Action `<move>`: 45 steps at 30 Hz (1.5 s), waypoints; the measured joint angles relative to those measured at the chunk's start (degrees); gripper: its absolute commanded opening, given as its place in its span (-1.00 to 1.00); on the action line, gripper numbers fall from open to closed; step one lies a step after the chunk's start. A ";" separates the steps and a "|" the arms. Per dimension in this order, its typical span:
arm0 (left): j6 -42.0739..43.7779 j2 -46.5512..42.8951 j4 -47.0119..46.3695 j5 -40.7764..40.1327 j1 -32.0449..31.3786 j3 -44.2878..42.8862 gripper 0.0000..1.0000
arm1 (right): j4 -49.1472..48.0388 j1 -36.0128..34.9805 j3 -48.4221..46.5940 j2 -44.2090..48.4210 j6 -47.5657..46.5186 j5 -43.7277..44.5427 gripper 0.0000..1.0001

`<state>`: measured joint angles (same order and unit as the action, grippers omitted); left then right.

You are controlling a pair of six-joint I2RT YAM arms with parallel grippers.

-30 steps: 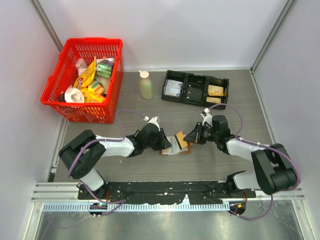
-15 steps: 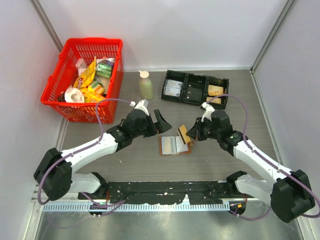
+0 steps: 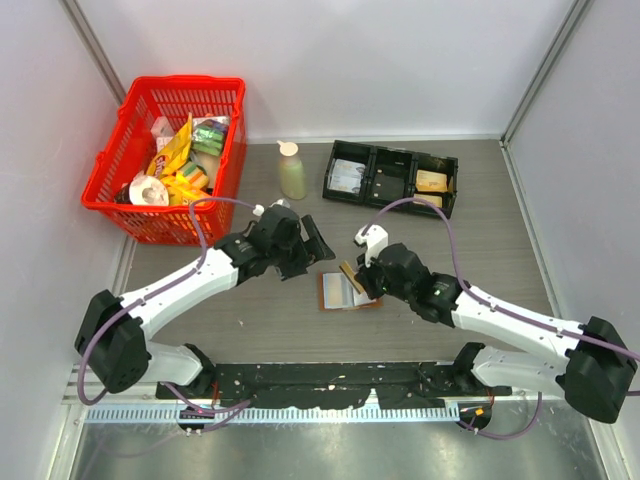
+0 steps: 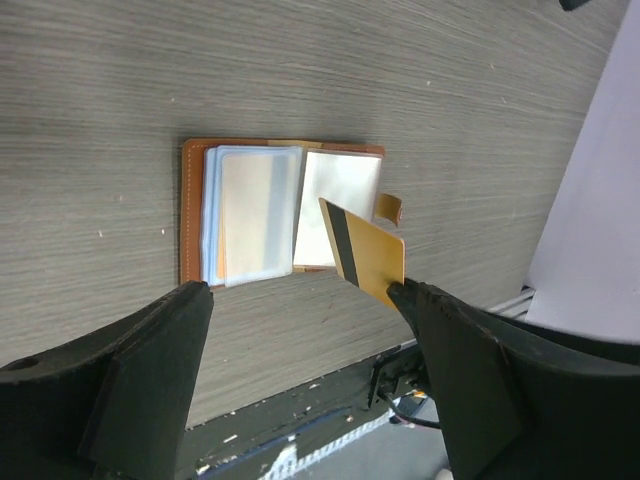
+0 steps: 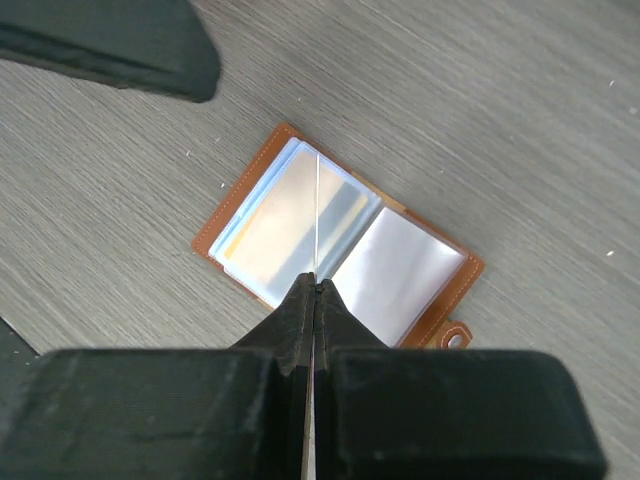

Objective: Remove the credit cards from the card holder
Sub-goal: Place the credit card in the storage box.

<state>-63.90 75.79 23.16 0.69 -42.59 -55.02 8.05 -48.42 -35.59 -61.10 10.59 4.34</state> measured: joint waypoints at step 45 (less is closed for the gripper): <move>-19.02 6.32 -1.75 5.46 1.11 -0.96 -1.00 | -2.97 -20.02 -6.49 -8.02 -13.07 23.80 -0.06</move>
<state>-82.91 82.11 21.41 6.15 -41.47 -55.99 5.08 -68.45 -42.09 -69.12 -2.48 28.14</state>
